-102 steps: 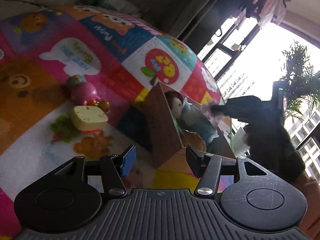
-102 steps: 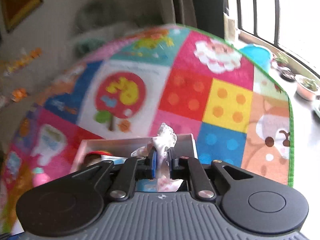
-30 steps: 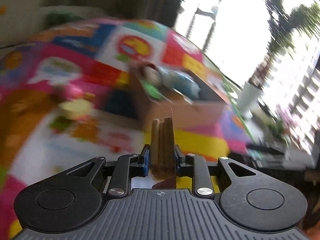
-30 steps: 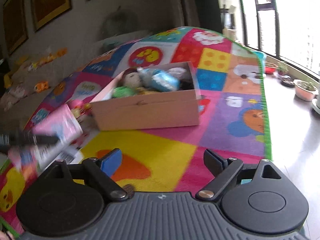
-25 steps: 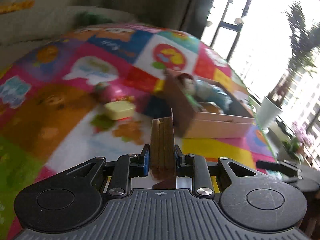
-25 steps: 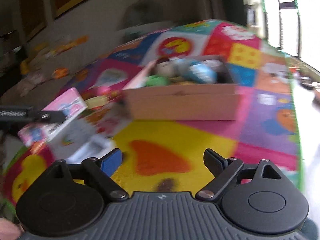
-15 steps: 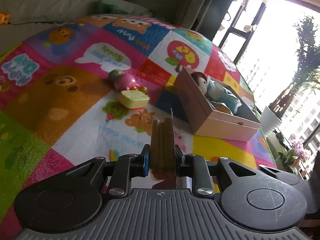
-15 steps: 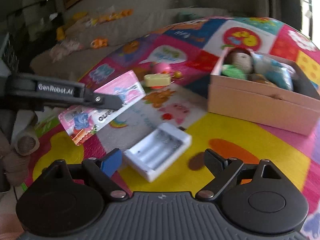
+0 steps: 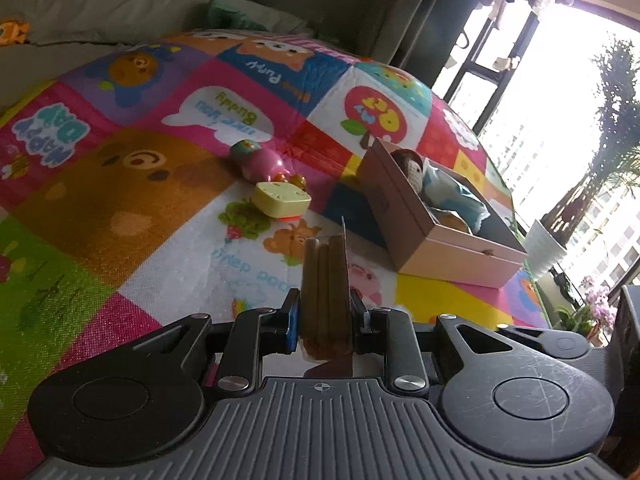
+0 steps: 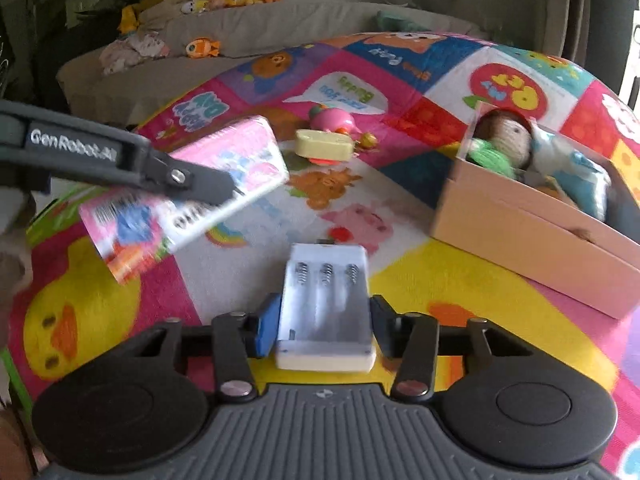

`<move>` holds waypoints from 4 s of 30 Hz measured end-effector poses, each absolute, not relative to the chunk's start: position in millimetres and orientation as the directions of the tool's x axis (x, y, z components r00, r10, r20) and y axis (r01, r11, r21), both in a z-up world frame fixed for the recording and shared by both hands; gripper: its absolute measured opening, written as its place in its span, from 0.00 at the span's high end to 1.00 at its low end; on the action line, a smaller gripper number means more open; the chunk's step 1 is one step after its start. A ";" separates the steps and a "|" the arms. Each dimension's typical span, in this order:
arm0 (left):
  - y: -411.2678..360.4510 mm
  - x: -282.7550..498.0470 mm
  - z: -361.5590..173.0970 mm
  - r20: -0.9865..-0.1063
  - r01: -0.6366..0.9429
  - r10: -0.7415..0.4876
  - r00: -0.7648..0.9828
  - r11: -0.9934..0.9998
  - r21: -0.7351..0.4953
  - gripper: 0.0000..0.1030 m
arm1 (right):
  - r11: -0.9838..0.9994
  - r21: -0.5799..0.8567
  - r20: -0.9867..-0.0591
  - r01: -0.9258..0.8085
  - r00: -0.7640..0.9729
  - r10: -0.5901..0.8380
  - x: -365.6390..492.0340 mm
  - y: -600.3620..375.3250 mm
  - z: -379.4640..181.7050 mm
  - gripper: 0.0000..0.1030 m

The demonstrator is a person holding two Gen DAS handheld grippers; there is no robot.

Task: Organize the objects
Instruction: 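Carry the pink packaging toward the box with the left tool while the right tool grasps the white battery holder, then release the pink packaging into the box with the left tool while the right tool drops the battery holder in, then grasp the yellow cheese-shaped toy on the mat with the left tool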

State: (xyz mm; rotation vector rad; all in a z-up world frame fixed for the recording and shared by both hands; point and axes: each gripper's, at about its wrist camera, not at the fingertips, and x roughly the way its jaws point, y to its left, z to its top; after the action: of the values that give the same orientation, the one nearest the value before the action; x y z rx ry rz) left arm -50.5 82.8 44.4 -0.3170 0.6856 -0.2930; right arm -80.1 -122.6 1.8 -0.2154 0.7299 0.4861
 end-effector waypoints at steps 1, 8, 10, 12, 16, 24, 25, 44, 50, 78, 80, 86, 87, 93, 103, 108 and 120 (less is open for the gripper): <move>82.2 -51.1 44.6 -0.569 0.163 -0.370 0.735 0.910 -0.380 0.74 | 0.875 -0.026 -0.683 -0.484 0.647 0.337 -81.9 -131.0 2.2 0.54; 48.3 -46.1 47.7 -0.584 0.252 -0.460 0.669 0.879 -0.404 0.75 | 0.962 0.013 -0.674 -0.272 0.708 0.209 -102.0 -231.1 7.3 0.54; 34.4 -37.8 54.9 -0.580 0.283 -0.498 0.645 0.860 -0.424 0.75 | 0.974 0.055 -0.647 -0.220 0.735 0.203 -110.7 -257.7 17.4 0.54; 15.7 -24.8 70.5 -0.563 0.332 -0.528 0.635 0.845 -0.419 0.75 | 0.979 0.091 -0.600 -0.183 0.774 0.201 -119.4 -278.8 29.8 0.54; -27.0 10.0 103.8 -0.514 0.401 -0.529 0.675 0.848 -0.345 0.74 | 0.981 0.130 -0.512 -0.146 0.837 0.192 -130.8 -299.1 47.7 0.54; -69.4 82.7 98.7 -0.414 0.393 -0.511 0.753 0.854 -0.340 0.73 | 0.978 0.160 -0.498 -0.132 0.845 0.196 -125.9 -304.8 44.2 0.54; -66.5 83.3 95.2 -0.406 0.389 -0.512 0.757 0.852 -0.349 0.73 | 0.979 0.158 -0.500 -0.131 0.844 0.194 -125.3 -305.9 42.3 0.54; 3.8 10.1 39.6 -0.463 0.349 -0.568 0.680 0.807 -0.476 0.73 | 0.978 0.142 -0.492 -0.156 0.846 0.206 -24.6 -274.8 72.5 0.54; 13.2 9.3 30.4 -0.462 0.335 -0.577 0.674 0.795 -0.506 0.73 | 0.982 0.144 -0.541 -0.120 0.821 0.180 50.7 -255.7 58.9 0.54; -92.2 95.3 66.9 -0.550 0.420 -0.402 0.732 0.902 -0.101 0.73 | 0.966 0.249 -0.472 -0.076 0.861 0.189 -81.6 -295.1 -1.0 0.31; -95.1 105.2 59.9 -0.592 0.419 -0.412 0.693 0.898 -0.134 0.73 | 0.967 0.242 -0.463 -0.073 0.868 0.182 -83.1 -292.9 -4.6 0.31; -100.3 110.1 50.6 -0.599 0.416 -0.385 0.702 0.905 -0.094 0.73 | 0.964 0.252 -0.433 -0.088 0.881 0.193 -86.9 -292.5 -4.5 0.24; -100.3 111.0 50.8 -0.603 0.416 -0.386 0.699 0.904 -0.097 0.73 | 0.964 0.250 -0.431 -0.089 0.882 0.193 -87.3 -291.6 -4.4 0.23; -90.3 109.0 56.4 -0.599 0.421 -0.432 0.674 0.891 -0.170 0.73 | 0.965 0.251 -0.430 -0.082 0.883 0.187 -88.1 -288.7 -3.7 0.18; 30.1 78.4 93.6 -0.380 0.251 -0.345 0.858 0.928 -0.275 0.73 | 0.968 0.245 -0.434 -0.052 0.887 0.158 -89.2 -288.1 -3.3 0.11; 97.0 101.4 75.2 -0.475 0.103 -0.281 0.834 0.925 -0.366 0.73 | 0.970 0.239 -0.442 -0.047 0.884 0.152 -87.7 -287.4 -3.7 0.08; 58.0 89.7 29.3 -0.593 0.346 -0.303 0.746 0.937 -0.044 0.70 | 0.974 0.223 -0.472 -0.038 0.870 0.142 -83.0 -285.1 -5.2 0.06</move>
State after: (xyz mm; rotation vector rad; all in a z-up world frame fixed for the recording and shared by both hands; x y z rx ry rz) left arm 89.7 58.0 29.3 0.0707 0.6358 -0.3558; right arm -83.0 -285.1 -5.2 0.2099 0.5077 0.0947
